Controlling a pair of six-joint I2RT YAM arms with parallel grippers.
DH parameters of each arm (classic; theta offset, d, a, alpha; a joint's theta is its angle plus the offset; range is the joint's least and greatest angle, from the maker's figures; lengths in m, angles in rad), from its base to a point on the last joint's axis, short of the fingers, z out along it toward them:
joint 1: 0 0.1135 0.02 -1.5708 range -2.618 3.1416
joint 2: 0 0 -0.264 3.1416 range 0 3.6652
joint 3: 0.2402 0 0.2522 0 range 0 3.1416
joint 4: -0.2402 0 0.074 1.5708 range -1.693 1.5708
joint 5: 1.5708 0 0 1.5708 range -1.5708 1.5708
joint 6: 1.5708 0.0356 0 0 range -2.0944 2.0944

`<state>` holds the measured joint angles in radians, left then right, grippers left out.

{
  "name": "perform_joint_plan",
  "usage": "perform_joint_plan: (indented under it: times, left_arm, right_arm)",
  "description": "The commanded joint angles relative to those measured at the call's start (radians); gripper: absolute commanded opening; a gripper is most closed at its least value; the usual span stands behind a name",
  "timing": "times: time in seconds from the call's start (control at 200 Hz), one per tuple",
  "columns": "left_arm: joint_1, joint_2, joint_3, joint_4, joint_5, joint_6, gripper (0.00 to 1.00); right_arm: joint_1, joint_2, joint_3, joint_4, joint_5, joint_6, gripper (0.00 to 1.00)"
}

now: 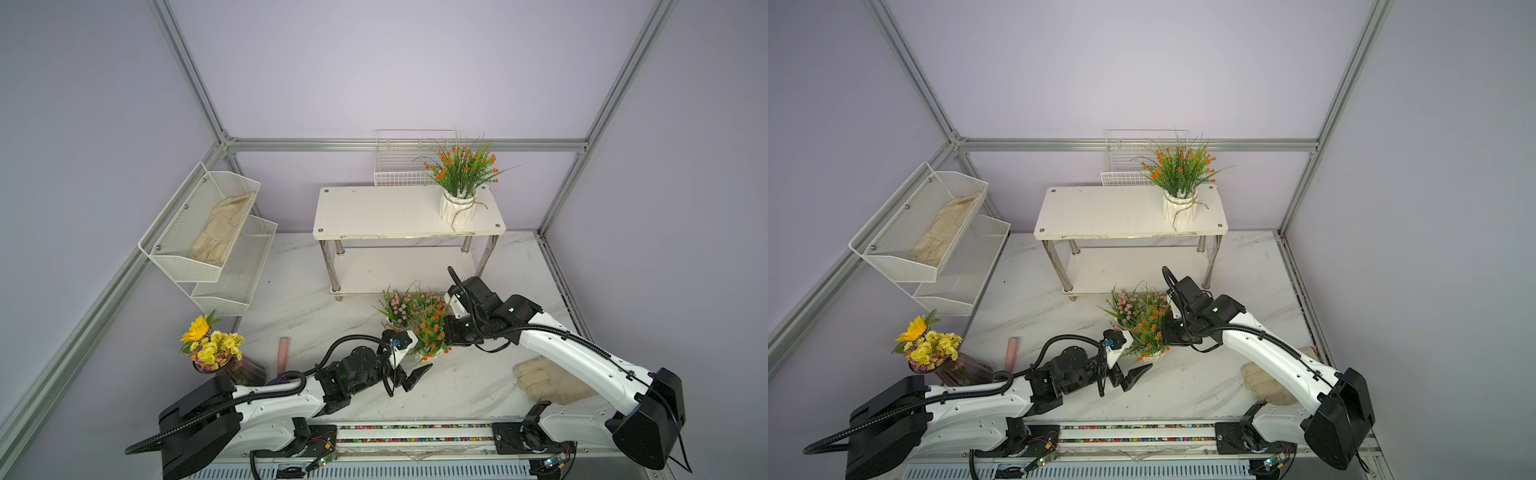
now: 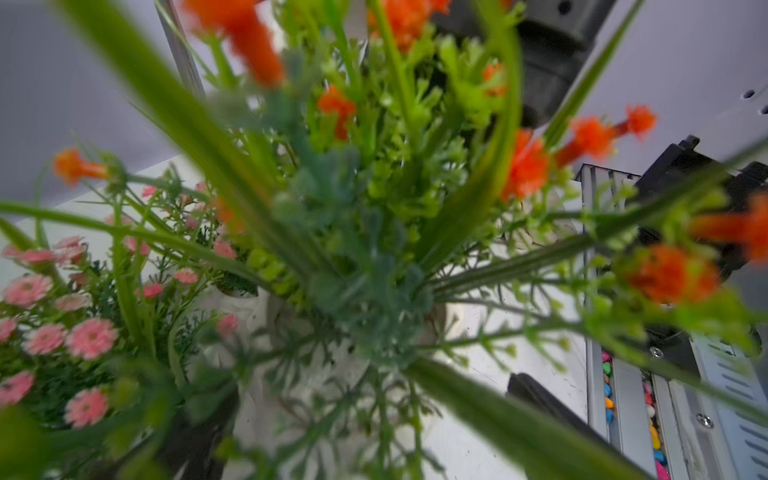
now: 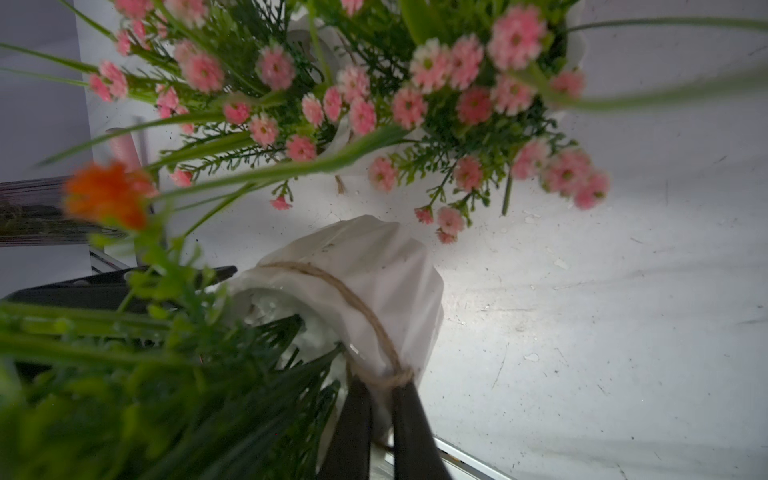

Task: Place the baby's breath potted plants on the rack by color
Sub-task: Pick up the baby's breath potted plant from the center of the board, then place the baby's breath potted plant on the rack.

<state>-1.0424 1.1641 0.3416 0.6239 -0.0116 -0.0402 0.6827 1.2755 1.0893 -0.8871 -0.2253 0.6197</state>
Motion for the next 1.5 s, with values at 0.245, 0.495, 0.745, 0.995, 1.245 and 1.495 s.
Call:
perform_joint_plan:
  times: [0.245, 0.495, 0.745, 0.995, 1.245, 1.495]
  left_arm:
    - [-0.003, 0.052, 0.067, 0.145, 0.034, 0.017, 1.00]
    - [-0.003, 0.105, 0.089, 0.149, 0.018, 0.000, 1.00]
    - [-0.002, 0.139, 0.092, 0.181, 0.013, -0.013, 1.00]
    - [-0.002, 0.145, 0.092, 0.189, 0.008, -0.024, 0.95]
    - [-0.002, 0.142, 0.093, 0.180, 0.027, -0.030, 0.65]
    - [-0.002, 0.138, 0.092, 0.171, 0.036, -0.036, 0.51]
  right_arm:
    - [-0.003, -0.059, 0.001, 0.063, -0.058, 0.000, 0.02]
    - [-0.004, -0.063, 0.003, 0.085, -0.075, 0.000, 0.02]
    - [-0.003, -0.071, -0.009, 0.093, -0.090, -0.003, 0.02]
    - [-0.003, -0.084, -0.017, 0.101, -0.102, -0.002, 0.02]
    - [-0.003, -0.084, -0.023, 0.106, -0.103, -0.002, 0.02]
    - [-0.003, -0.088, -0.029, 0.117, -0.111, -0.001, 0.02]
